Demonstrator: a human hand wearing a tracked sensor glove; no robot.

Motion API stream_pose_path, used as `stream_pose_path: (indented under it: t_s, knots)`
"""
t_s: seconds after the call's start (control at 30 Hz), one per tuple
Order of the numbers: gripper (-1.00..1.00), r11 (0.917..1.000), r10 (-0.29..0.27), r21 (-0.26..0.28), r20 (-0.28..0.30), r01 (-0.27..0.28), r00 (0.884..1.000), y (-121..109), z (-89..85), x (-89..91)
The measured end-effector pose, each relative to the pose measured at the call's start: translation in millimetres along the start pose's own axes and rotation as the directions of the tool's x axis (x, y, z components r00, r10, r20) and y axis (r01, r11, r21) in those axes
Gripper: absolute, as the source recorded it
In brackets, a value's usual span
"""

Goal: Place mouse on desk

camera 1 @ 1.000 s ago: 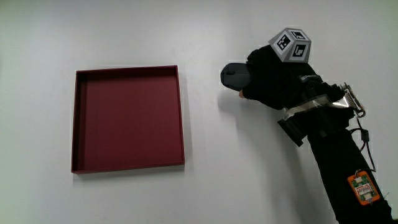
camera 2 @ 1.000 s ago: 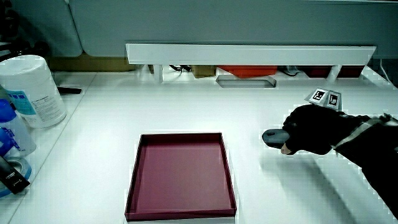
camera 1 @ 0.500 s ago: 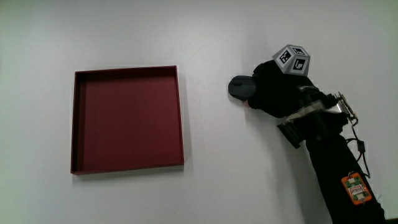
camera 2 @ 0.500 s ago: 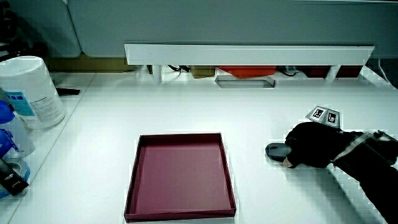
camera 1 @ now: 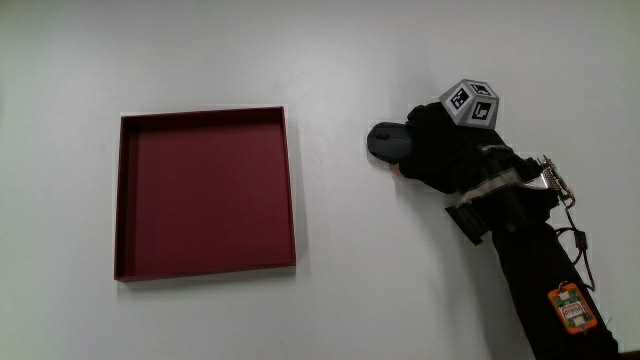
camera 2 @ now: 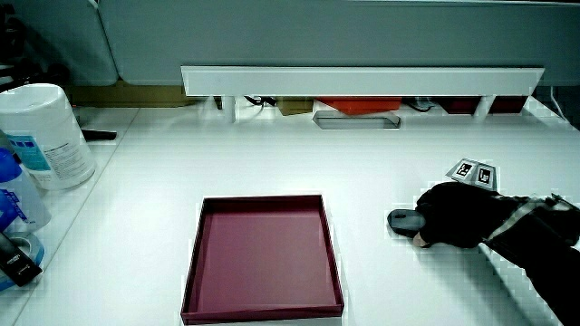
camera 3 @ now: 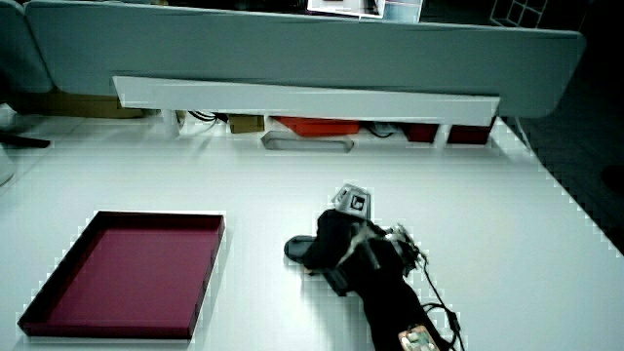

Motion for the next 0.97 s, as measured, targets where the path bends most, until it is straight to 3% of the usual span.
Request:
stream_pose_path:
  t_s: [0.1, 0.17, 0.3, 0.47, 0.6, 0.7, 0.8, 0.83, 0.9, 0.93, 0.97]
  knots:
    - [-0.31, 0.9998, -0.011, -0.017, -0.007, 0.011, 1.000, -1, -0.2, -0.1]
    - [-0.44, 0.9982, -0.021, -0.056, -0.009, 0.021, 1.000, -1, -0.9, 2.6]
    - [-0.69, 0.9988, 0.005, -0.049, -0.049, -0.007, 0.999, -10, 7.0, 3.1]
    - [-1.00, 0.9953, 0.092, -0.030, -0.030, -0.093, 0.995, -38, 25.5, -21.0]
    - [-1.00, 0.9848, 0.174, -0.008, 0.014, -0.174, 0.985, -65, 33.0, -47.5]
    - [-1.00, 0.9708, 0.239, 0.001, 0.069, -0.240, 0.969, -83, 31.9, -68.4]
    - [-1.00, 0.9503, 0.311, -0.039, 0.094, -0.309, 0.946, -105, 29.8, -93.7]
    - [-1.00, 0.9411, 0.338, -0.048, 0.095, -0.335, 0.936, -111, 27.9, -99.6]
    - [-1.00, 0.9167, 0.399, -0.053, 0.144, -0.396, 0.905, -128, 27.0, -116.3]
    - [-1.00, 0.9062, 0.422, -0.087, 0.108, -0.414, 0.900, -134, 24.8, -122.1]
    - [-1.00, 0.8921, 0.451, -0.091, 0.128, -0.443, 0.883, -139, 21.6, -126.6]
